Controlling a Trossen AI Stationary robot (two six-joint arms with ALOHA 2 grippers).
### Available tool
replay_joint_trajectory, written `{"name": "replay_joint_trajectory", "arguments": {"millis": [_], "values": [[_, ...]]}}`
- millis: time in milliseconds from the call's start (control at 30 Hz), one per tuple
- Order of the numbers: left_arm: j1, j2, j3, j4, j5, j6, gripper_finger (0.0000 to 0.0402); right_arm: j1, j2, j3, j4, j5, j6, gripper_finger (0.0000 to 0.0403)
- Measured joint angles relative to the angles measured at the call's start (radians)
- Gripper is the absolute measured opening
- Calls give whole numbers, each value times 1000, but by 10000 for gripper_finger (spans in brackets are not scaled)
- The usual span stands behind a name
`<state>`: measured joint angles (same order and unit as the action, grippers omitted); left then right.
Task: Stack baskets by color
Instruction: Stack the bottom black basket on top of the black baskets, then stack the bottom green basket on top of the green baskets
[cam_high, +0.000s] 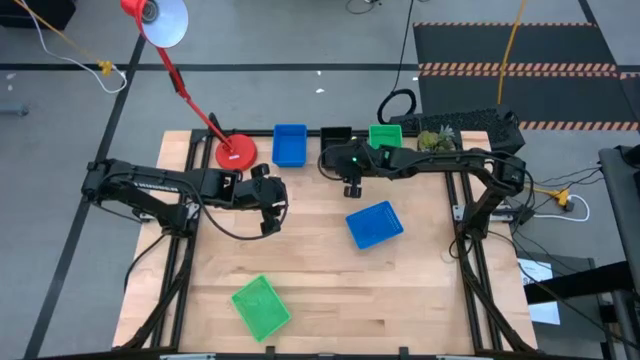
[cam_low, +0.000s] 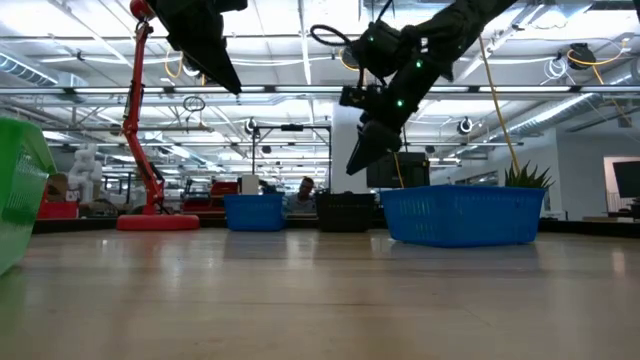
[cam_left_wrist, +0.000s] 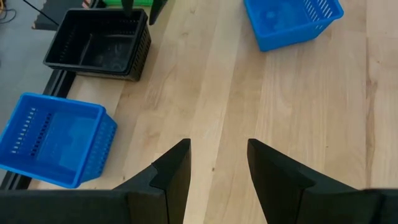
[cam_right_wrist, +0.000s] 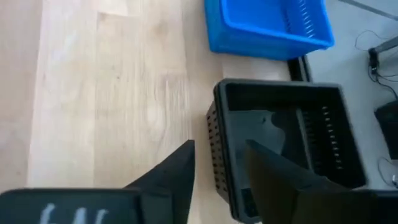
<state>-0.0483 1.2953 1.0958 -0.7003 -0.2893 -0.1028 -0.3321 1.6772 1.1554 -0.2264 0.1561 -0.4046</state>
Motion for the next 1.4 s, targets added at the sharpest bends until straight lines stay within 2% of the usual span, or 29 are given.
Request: {"name": "replay_joint_trajectory", "arguments": {"millis": [200,433,600,1000,1133,1267,1400], "values": [[0,0,0,6,0,3,159,-10,7,-90,117,-80,-29,84],[0,0,0,14,1,3,159,-44,7,-206,302,-75,-52,28],[0,0,0,14,0,3,159,-82,7,-257,387,-74,-54,3],[0,0,0,15,0,2,159,-119,6,-264,426,-77,-67,1],[0,0,0,15,0,-3,159,-108,-1,-264,415,-80,-25,1],[-3,0,0,20,8,-25,159,-42,-53,-264,342,-81,19,1],[-50,0,0,47,19,-78,159,49,-167,-264,148,-134,95,0]]}}
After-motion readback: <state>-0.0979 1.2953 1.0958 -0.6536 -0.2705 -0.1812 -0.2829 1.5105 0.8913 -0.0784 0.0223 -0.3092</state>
